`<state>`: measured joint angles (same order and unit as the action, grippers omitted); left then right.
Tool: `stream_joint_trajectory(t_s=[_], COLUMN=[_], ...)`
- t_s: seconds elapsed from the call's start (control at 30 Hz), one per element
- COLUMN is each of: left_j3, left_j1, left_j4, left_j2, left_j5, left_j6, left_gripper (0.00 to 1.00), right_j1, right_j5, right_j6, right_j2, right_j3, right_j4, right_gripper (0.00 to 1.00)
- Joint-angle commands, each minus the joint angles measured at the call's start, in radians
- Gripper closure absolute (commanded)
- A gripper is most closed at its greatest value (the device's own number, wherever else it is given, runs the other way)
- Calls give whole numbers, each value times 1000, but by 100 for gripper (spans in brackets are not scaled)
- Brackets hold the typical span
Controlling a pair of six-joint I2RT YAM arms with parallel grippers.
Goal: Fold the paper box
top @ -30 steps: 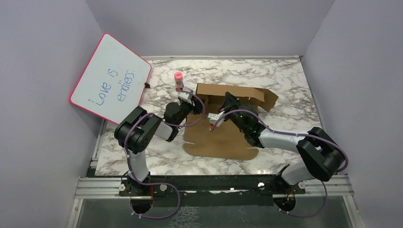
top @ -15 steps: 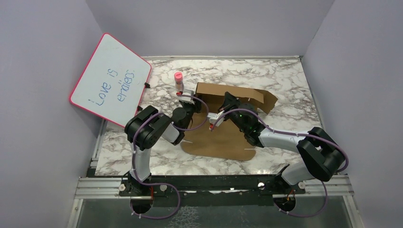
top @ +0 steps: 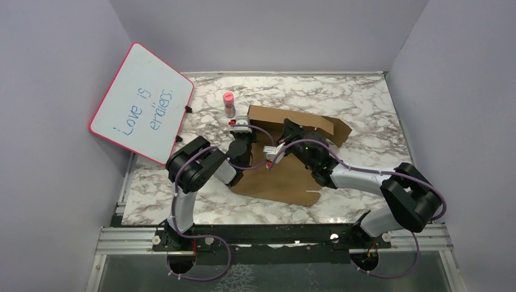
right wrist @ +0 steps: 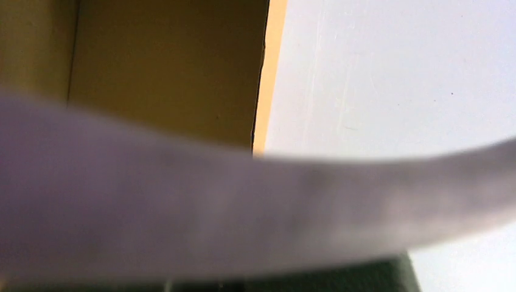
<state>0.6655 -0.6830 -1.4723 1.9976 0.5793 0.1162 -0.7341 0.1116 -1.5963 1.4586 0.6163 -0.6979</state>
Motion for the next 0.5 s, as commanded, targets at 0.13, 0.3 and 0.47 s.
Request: stream_joint_trajectory(t_s=[0.13, 0.3, 0.47], left_j3=[57, 88, 106], left_j1=[-11, -22, -29], left_j4=[27, 80, 154], left_j2=[10, 6, -16], left_j5=[358, 442, 512], left_j6=[-62, -66, -50], left_gripper=[85, 90, 90], right_j1=[-7, -7, -7], right_j5=[-12, -24, -27], right_j6=[31, 45, 56], right_j2=[-7, -15, -21], right_j3=[4, 6, 10], right_j4=[93, 99, 101], right_gripper=[99, 99, 99])
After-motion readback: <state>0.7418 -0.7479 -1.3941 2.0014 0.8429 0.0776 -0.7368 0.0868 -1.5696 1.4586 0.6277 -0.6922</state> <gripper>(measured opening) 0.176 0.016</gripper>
